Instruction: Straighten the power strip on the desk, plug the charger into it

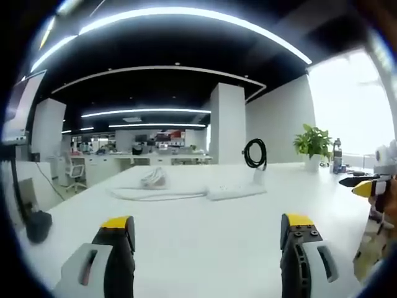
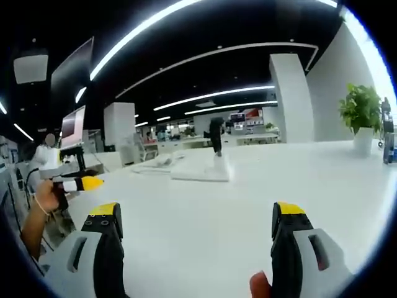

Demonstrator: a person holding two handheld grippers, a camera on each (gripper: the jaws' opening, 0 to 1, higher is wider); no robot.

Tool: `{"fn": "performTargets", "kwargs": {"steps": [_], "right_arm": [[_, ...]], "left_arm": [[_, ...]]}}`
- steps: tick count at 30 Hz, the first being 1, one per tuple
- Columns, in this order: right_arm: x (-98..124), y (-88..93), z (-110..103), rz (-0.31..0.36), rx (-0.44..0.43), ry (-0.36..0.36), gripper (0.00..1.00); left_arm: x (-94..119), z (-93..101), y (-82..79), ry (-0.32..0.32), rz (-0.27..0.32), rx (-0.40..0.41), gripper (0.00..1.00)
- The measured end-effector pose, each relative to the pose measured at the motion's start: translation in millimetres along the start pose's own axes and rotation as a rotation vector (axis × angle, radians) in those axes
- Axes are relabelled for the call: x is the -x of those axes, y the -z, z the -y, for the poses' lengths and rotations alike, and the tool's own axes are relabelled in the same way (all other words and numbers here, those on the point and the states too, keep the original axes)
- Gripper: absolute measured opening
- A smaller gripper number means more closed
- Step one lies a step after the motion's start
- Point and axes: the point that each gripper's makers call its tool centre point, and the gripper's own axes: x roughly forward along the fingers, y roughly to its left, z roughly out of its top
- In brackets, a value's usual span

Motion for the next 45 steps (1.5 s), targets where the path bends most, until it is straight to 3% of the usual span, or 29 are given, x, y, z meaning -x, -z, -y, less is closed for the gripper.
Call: {"fn": "performTargets", "kwargs": {"steps": [28,37,45], "right_arm": [[2,-5.3,3,0.023,-0.001,0.008,1.0],[4,-0.4,3,0.003,0.026,0.032,1.0],[4,-2.4,5,0.0,0.047,0.036,1.0]], "left_arm": [[2,3.2,-2.9,0.006,0.014,0.007,0.99],[7,8.0,-4.5,0.043,0.023,0.032,0.99],[7,-2.5,-4.6,0.01,0.028,0.035,0.99]]}}
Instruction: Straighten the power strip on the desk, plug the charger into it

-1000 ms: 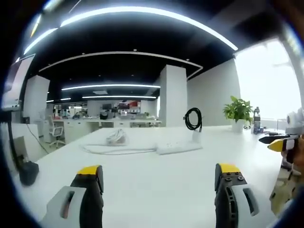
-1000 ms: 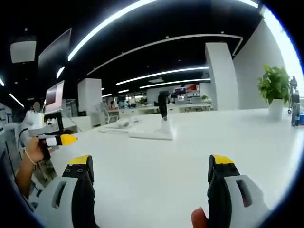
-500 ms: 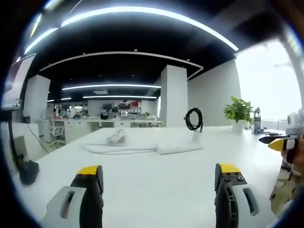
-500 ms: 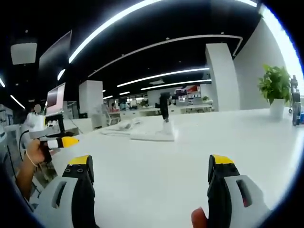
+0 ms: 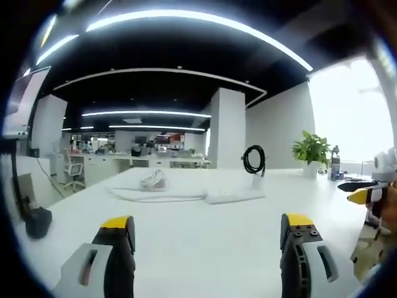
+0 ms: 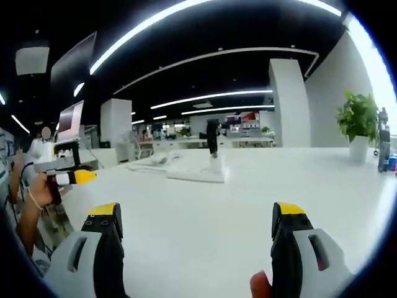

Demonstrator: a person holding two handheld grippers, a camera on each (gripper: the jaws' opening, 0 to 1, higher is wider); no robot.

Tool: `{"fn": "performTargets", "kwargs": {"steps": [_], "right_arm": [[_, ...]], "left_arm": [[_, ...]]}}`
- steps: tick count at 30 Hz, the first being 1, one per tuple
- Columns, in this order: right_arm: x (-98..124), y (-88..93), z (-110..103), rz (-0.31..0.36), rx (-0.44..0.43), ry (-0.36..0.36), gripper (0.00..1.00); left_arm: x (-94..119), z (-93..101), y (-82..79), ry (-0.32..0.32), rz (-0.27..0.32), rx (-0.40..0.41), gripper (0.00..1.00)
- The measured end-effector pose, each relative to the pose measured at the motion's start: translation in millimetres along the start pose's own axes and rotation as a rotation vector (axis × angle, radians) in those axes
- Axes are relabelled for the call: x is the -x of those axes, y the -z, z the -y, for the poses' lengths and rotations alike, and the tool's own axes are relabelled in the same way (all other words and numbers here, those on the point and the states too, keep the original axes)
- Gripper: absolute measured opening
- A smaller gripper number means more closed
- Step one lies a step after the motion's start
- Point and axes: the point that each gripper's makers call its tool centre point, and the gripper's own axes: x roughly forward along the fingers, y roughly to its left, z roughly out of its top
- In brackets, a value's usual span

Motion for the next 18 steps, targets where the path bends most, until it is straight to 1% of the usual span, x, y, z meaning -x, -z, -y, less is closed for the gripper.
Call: {"fn": "performTargets", "kwargs": {"steps": [9,18], "right_arm": [[0,3.7,-3,-0.012,-0.004,-0.013,1.0],[3,5.0,-1,-0.024,0.01,-0.001,1.0]], "left_arm": [[-1,1.5,4.4,0.005,-0.011,0.003,0.99],[-5,9.8,9.1,0.034,-0.023,0.003,0.99]]}}
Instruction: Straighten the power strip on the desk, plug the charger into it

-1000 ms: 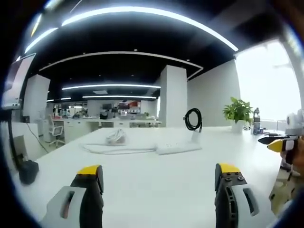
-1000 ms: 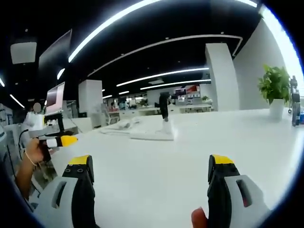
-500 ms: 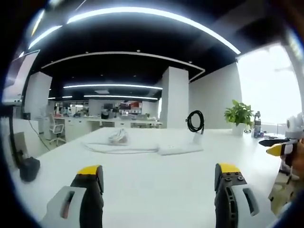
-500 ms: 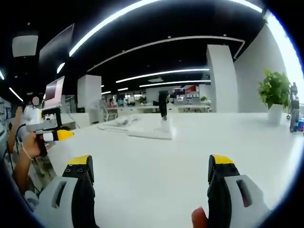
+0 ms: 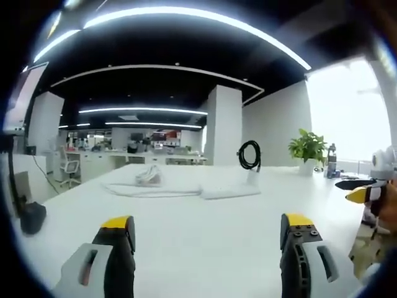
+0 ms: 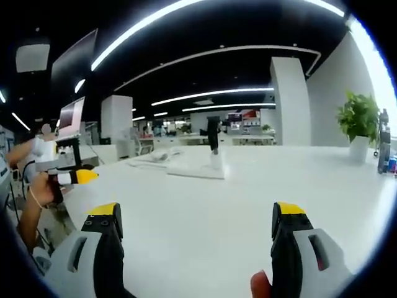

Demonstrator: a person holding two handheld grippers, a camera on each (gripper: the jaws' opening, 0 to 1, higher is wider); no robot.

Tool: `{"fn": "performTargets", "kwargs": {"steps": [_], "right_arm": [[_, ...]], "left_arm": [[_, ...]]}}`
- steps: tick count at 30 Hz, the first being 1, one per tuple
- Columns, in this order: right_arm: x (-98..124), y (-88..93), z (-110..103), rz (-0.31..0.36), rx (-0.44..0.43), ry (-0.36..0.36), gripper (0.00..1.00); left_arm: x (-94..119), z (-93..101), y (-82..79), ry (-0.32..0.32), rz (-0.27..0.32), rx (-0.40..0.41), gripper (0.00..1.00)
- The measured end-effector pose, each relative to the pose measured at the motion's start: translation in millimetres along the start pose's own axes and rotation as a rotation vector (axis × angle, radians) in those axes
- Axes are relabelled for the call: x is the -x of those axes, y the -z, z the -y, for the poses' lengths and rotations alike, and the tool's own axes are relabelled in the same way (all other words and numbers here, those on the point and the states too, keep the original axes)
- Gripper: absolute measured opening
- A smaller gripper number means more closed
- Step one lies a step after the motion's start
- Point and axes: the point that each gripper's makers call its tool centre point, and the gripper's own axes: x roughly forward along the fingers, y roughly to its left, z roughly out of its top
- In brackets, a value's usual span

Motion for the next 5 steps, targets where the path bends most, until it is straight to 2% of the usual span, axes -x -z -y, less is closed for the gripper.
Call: {"fn": "performTargets", "kwargs": {"steps": [5], "right_arm": [[0.8,3.3,1.1,-0.008,-0.007,0.004,1.0]], "left_arm": [[-1.9,0.7,1.8,0.004,-0.007,0.002,0.99]]}}
